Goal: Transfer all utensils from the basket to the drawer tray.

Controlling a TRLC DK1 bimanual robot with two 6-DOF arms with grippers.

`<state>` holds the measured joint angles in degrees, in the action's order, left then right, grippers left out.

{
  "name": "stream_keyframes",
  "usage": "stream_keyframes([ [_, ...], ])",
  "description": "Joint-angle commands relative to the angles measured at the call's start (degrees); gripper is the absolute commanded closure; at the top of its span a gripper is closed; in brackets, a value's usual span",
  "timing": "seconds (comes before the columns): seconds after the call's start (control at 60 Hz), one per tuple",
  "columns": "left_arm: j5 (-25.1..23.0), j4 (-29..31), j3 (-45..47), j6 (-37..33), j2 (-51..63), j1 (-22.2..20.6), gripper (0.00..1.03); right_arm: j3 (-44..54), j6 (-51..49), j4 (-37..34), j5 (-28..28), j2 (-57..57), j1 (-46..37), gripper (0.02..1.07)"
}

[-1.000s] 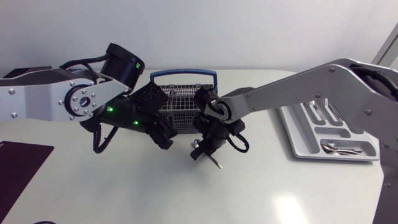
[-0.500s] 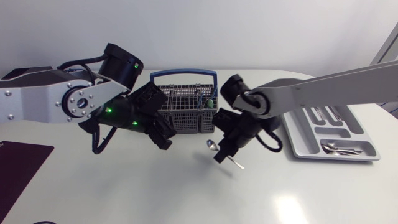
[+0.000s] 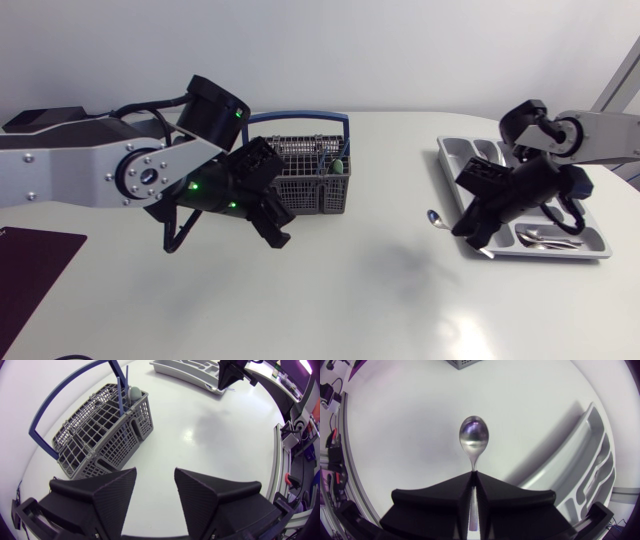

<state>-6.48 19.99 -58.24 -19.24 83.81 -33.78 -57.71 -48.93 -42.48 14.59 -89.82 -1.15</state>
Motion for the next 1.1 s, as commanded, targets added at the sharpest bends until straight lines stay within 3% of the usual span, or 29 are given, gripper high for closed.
stream_keyframes([
  [0.0, 0.5, -0.3, -1.7, 1.14, 1.18, -0.85, 0.49, 0.94, -8.99, -1.64, 0.79, 1.32, -4.21, 0.97],
  [0.367, 2.26, -0.74, -1.88, 1.67, 1.44, -1.82, 0.49, -3.28, -37.03, -2.87, 1.85, -1.06, -23.81, 0.97],
  [0.633, 3.23, -0.83, -2.06, 1.75, 1.53, -2.52, 0.49, -10.84, -47.05, -2.17, 1.49, -10.11, -32.34, 0.97],
  [1.0, 4.46, -0.83, -2.93, 1.75, 2.32, -3.66, 0.49, -7.24, -54.52, 11.63, -2.9, -13.36, -33.75, 0.96],
  [1.05, 4.55, -0.92, -3.11, 1.75, 2.32, -3.66, 0.49, -6.8, -54.43, 13.12, -2.99, -13.45, -33.92, 0.87],
  [1.083, 4.63, -0.92, -3.2, 1.75, 2.32, -3.66, 0.49, -6.45, -54.43, 13.91, -3.08, -13.36, -34.18, 0.75],
])
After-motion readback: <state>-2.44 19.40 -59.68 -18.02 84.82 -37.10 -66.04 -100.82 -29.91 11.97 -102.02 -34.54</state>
